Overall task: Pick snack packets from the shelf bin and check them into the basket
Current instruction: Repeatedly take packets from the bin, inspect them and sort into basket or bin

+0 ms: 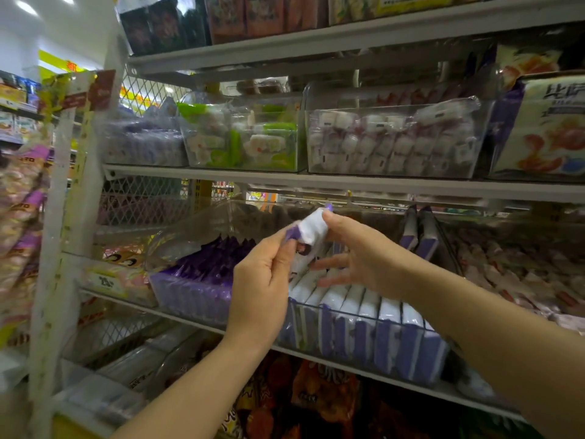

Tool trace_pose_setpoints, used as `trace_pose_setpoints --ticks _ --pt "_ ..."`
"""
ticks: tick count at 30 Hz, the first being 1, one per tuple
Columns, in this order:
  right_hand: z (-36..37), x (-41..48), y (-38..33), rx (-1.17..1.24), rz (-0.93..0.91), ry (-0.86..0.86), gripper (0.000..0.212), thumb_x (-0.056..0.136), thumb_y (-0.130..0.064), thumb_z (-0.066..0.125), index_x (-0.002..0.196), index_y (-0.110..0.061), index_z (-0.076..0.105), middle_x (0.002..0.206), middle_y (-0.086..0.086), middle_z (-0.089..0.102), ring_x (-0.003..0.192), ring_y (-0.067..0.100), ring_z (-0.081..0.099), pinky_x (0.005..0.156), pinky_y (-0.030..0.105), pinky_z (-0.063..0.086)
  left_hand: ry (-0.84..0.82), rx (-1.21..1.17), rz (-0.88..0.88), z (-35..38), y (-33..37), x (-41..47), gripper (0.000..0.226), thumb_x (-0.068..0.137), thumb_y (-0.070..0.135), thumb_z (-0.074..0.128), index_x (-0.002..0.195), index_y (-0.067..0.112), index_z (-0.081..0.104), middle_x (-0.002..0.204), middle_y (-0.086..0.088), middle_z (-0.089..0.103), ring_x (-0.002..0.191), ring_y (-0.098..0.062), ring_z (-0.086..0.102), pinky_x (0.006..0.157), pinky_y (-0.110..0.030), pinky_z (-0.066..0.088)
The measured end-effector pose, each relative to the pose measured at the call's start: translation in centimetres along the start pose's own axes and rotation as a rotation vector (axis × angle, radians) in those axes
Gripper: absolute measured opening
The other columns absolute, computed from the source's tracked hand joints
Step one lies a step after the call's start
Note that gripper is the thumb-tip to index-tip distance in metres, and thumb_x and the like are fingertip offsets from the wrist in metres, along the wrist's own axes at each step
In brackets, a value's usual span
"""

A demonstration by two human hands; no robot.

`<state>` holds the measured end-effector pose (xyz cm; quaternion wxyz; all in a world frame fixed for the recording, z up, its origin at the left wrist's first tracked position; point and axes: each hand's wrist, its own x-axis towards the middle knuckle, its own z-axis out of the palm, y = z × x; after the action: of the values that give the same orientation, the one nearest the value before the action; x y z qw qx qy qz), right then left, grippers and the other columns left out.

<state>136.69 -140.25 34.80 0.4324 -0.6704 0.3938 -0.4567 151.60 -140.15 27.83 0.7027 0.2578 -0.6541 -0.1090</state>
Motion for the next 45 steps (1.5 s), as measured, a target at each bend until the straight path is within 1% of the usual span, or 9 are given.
trace_pose_setpoints --ticks 5,9,12,16,23,30,33,39,45 --pt "1.7 -1.5 2.1 0.231 -0.083 0.052 0.022 0.095 -0.022 0.054 0.115 -0.013 0.058 0.094 0.008 0.072 0.082 0.021 0.070 0.069 0.035 0.057 -0.286 0.071 0.142 -1.1 0.9 -2.8 0.033 0.092 0.044 0.058 0.120 0.029 0.065 0.127 0.020 0.056 0.121 0.006 0.050 0.099 -0.009 0.039" --pt "4.3 -3.5 4.9 0.230 -0.060 0.034 0.026 0.095 -0.012 0.053 0.121 -0.012 0.057 0.089 0.008 0.074 0.071 0.019 0.071 0.061 0.031 0.057 -0.099 0.039 0.042 -3.7 0.9 -5.7 0.024 0.092 0.044 0.058 0.116 0.038 0.059 0.117 0.014 0.051 0.107 0.005 0.056 0.079 -0.014 0.052" --pt "7.1 -5.4 7.3 0.328 -0.022 -0.108 0.022 0.092 -0.012 0.056 0.113 -0.013 0.060 0.091 0.011 0.075 0.073 0.021 0.072 0.060 0.030 0.058 0.066 -0.036 -0.265 -6.0 0.4 -7.7 0.046 0.082 0.048 0.061 0.124 0.031 0.052 0.117 0.012 0.056 0.102 0.012 0.057 0.076 -0.008 0.050" --pt "10.8 -7.5 10.9 0.371 0.039 -0.267 0.028 0.086 -0.014 0.059 0.113 -0.015 0.061 0.097 0.011 0.074 0.079 0.022 0.073 0.063 0.029 0.058 0.040 -0.339 -0.691 -9.2 -0.7 -11.4 0.044 0.072 0.049 0.064 0.103 0.019 0.070 0.101 -0.005 0.075 0.091 -0.024 0.073 0.079 -0.045 0.057" --pt "16.4 -9.1 15.7 0.413 0.066 -0.177 0.030 0.083 -0.022 0.063 0.107 -0.005 0.067 0.105 0.020 0.071 0.092 0.030 0.070 0.081 0.037 0.057 0.103 -0.328 -0.790 -13.5 -1.5 -17.9 0.037 0.077 0.033 0.066 0.105 0.009 0.070 0.103 -0.012 0.075 0.099 -0.028 0.071 0.090 -0.048 0.053" --pt "19.4 -9.5 17.9 0.487 0.200 -0.060 0.011 0.090 -0.008 0.056 0.090 -0.003 0.066 0.092 0.022 0.071 0.084 0.033 0.068 0.076 0.040 0.056 0.168 -0.268 -0.858 -14.7 -2.2 -20.1 0.022 0.084 0.026 0.065 0.100 0.013 0.072 0.099 -0.009 0.076 0.095 -0.026 0.072 0.085 -0.042 0.055" --pt "19.9 -9.7 18.3 0.545 0.257 -0.042 0.028 0.089 -0.011 0.057 0.109 0.008 0.060 0.106 0.031 0.066 0.095 0.040 0.064 0.087 0.049 0.053 0.169 -0.275 -0.919 -14.6 -2.2 -20.2 0.027 0.087 0.041 0.059 0.089 0.021 0.077 0.092 -0.005 0.077 0.082 -0.016 0.074 0.071 -0.032 0.057" --pt "20.3 -9.7 18.9 0.578 0.232 0.002 0.054 0.075 -0.026 0.068 0.114 0.009 0.059 0.108 0.030 0.067 0.106 0.047 0.062 0.096 0.055 0.049 0.230 -0.349 -0.982 -14.5 -2.6 -19.7 0.033 0.095 0.022 0.055 0.073 0.026 0.079 0.081 -0.004 0.077 0.067 -0.010 0.071 0.062 -0.026 0.053" --pt "20.3 -9.0 19.2 0.610 0.313 -0.012 0.051 0.066 -0.027 0.068 0.108 0.003 0.067 0.104 0.024 0.070 0.098 0.039 0.068 0.086 0.047 0.055 0.288 -0.445 -1.016 -14.6 -2.6 -19.5 0.013 0.091 0.013 0.061 0.083 0.012 0.072 0.079 -0.009 0.074 0.066 -0.014 0.068 0.072 -0.034 0.051"
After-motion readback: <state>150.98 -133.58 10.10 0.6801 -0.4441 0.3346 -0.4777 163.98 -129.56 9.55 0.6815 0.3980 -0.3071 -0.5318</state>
